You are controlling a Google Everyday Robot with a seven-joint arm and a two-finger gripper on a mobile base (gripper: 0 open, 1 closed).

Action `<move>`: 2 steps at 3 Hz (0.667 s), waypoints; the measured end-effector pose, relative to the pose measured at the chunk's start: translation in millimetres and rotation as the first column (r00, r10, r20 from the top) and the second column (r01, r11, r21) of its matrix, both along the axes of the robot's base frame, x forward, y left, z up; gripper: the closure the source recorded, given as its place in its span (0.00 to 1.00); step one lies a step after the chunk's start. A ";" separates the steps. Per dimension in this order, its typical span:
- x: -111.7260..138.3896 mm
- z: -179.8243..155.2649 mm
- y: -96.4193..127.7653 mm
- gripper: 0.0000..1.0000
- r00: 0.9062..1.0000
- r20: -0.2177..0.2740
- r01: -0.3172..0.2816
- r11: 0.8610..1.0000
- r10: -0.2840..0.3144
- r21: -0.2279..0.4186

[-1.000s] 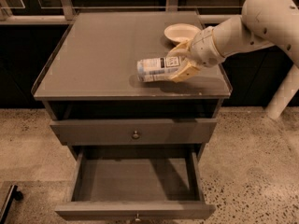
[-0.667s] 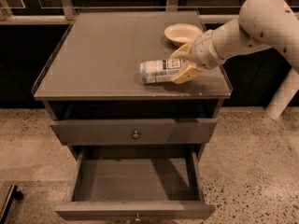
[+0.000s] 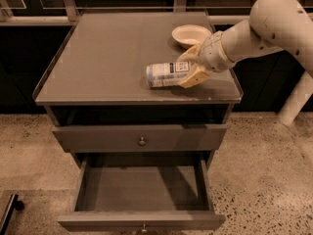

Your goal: Pick blue plastic bottle from middle drawer and place on counter

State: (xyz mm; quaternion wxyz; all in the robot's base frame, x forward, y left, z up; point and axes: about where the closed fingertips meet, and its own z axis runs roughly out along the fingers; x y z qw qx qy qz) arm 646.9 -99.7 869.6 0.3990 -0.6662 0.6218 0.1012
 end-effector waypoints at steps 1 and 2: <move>0.0 0.0 0.0 0.36 1.000 0.000 0.000 1.000 0.000 0.000; 0.0 0.0 0.1 0.13 1.000 0.000 0.000 1.000 0.000 0.000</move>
Offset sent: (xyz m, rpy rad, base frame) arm 0.0000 0.0000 0.0000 0.0000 0.0000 0.0001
